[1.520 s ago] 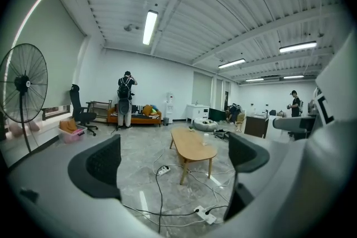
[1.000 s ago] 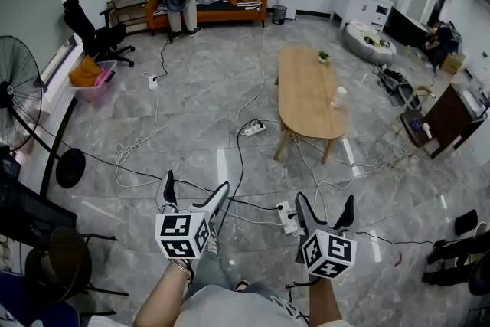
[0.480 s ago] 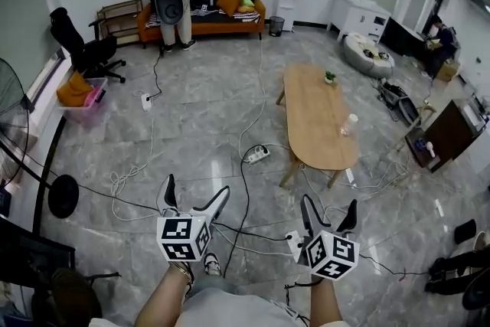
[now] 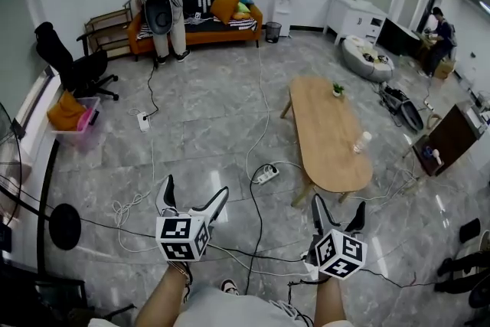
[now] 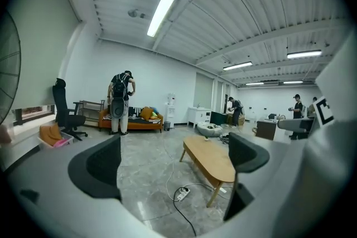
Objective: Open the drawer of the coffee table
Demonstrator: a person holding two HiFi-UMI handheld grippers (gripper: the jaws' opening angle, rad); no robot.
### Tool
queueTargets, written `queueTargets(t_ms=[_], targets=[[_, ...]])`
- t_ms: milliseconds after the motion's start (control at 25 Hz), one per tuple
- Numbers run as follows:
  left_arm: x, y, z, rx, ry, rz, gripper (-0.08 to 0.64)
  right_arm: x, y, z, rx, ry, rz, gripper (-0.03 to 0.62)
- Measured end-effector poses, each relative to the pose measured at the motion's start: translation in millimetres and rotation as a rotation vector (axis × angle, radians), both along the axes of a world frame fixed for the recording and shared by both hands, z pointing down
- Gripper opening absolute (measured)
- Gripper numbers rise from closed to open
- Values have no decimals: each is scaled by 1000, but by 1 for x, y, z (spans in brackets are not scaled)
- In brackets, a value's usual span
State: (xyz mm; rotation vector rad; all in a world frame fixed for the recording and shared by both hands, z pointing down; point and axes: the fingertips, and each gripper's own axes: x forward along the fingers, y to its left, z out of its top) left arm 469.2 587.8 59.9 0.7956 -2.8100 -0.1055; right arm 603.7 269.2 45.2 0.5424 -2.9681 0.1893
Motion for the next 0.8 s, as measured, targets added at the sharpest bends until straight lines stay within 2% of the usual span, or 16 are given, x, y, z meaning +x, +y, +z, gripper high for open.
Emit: queueTargets(t_ms=[120,520,800], targets=[[-24,7,2,-3,3,5,577,-22,6,1,-9,8,3,588],[-68,16,41,-6,73,-5,577,-72,-2,26,23,62,48,587],[-164,-27,49,-11,66,13,577,-163,-36,48,-8,49,67,588]])
